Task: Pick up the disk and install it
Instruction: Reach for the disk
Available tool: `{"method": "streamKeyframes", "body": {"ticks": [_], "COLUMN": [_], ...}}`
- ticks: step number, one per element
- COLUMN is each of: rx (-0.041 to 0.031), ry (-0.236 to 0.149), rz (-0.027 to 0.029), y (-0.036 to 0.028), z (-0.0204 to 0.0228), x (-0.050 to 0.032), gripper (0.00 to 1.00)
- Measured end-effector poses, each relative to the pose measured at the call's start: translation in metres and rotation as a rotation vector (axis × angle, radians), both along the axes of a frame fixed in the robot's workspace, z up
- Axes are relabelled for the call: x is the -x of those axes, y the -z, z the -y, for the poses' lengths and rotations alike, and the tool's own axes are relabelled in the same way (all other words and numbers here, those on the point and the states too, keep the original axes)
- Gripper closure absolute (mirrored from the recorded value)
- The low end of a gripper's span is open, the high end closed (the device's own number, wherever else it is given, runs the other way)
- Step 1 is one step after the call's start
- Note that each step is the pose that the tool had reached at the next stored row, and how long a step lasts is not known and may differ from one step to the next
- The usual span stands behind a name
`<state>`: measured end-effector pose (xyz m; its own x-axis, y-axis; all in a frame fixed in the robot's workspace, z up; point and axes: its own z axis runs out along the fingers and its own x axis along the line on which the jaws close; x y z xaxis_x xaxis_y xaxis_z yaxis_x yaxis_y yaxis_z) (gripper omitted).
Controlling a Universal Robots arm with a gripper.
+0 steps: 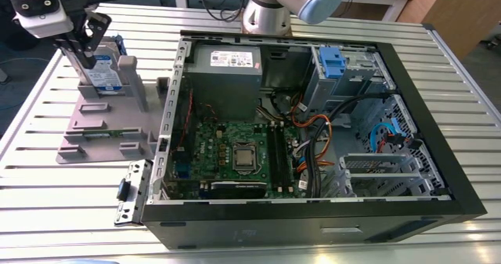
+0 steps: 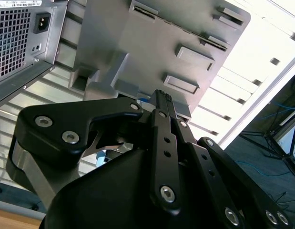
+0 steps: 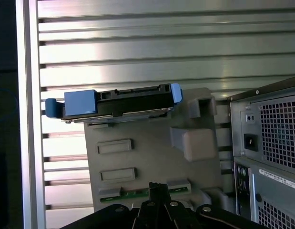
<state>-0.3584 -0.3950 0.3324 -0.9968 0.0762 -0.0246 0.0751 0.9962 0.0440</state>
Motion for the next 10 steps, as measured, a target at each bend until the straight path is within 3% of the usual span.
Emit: {"method": "streamKeyframes", "body": {"ticks": [10], "rx": [0.0], "ry": [0.0], "rz": [0.0], "y": [0.0001], "z": [0.0], "x": [0.0032], "gripper": [0.89]}}
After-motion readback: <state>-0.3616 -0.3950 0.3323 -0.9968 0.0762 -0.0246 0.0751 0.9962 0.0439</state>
